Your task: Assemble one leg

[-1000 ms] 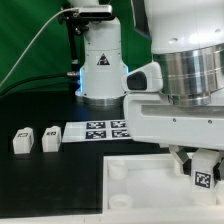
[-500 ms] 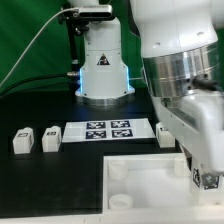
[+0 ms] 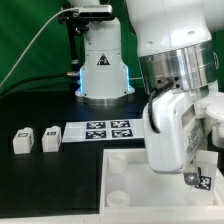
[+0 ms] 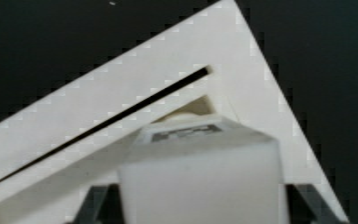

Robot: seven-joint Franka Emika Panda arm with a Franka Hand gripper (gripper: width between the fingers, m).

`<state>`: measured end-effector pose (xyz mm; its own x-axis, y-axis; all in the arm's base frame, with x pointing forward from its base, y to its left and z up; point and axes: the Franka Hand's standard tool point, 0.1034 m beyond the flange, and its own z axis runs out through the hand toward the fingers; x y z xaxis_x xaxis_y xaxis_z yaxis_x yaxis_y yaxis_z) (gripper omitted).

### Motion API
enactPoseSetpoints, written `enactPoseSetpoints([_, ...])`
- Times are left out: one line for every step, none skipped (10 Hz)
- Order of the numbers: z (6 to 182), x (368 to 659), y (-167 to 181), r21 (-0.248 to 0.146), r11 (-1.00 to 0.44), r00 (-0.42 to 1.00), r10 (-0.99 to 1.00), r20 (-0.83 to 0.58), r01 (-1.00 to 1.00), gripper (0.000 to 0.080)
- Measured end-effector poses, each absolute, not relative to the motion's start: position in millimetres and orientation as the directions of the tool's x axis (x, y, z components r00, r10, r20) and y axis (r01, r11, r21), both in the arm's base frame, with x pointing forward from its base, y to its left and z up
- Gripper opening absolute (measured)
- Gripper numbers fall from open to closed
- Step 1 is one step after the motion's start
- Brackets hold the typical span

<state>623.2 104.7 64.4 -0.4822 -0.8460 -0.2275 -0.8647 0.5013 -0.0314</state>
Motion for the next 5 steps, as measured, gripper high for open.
enactPoseSetpoints([63.2, 622.5, 106.1, -0.035, 0.478, -0.459, -0.859, -0.226, -0.878, 0.0304])
enactPoseSetpoints([63.1, 622.4, 106.5, -0.036, 0.475, -0.456, -0.861, -0.226, -0.879, 0.0483])
enactPoseSetpoints([63.1, 622.3, 106.5, -0.037, 0.469, -0.450, -0.864, -0.226, -0.882, 0.0593])
enactPoseSetpoints([64.0, 622.5, 107.1, -0.040, 0.460, -0.440, -0.869, -0.226, -0.887, 0.0593])
enactPoseSetpoints([71.6, 624.0, 109.9, -0.050, 0.431, -0.409, -0.882, -0.232, -0.901, 0.0638])
